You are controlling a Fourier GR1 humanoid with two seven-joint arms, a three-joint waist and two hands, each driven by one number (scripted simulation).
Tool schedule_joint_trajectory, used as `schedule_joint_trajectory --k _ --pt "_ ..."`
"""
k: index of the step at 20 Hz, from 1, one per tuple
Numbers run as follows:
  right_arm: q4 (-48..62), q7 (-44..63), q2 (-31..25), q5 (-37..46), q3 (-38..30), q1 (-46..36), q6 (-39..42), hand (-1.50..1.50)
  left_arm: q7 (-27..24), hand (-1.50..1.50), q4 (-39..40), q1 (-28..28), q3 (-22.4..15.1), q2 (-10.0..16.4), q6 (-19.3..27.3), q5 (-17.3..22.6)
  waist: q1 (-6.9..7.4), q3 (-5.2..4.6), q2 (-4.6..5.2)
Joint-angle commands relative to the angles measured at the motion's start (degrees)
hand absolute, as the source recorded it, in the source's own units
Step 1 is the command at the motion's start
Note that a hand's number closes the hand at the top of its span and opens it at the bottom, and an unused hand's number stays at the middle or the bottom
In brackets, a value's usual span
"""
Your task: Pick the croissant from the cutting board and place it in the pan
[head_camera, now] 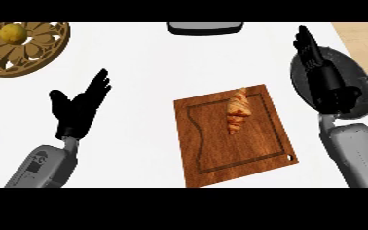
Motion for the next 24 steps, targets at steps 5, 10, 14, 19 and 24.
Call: schedule_joint_trajectory --k 5,10,14,19,24 --pt "9.7 11.5 -2.9 -2.0 8.5 -2.0 17.3 1.5 -4.7 0.0 -2.2 -4.9 3.8 1.6 5.1 -4.2 6.44 1.7 -1.18" --pt "3.3 7.2 -7.5 15.4 11.7 2.8 2.4 -1.5 -3.7 0.0 -4.2 -2.2 6.4 3.0 6.6 -3.7 2.98 1.66 -2.44" --pt "-7.7 12.5 -15.5 20.8 11.4 4.8 1.5 -1.5 -3.9 0.0 -8.8 2.6 6.1 3.9 5.8 -3.7 2.62 1.59 -2.83" --pt "-16.8 27.7 -24.5 16.4 9.6 -2.8 18.2 -1.5 -1.7 0.0 -8.0 0.2 5.6 1.7 7.9 -5.1 3.16 1.55 -2.36" --pt "-20.0 43.0 -27.5 13.8 13.7 -13.1 32.7 -1.5 -4.6 0.0 -4.4 -0.8 6.7 1.2 6.0 -4.8 4.12 1.38 -1.97"
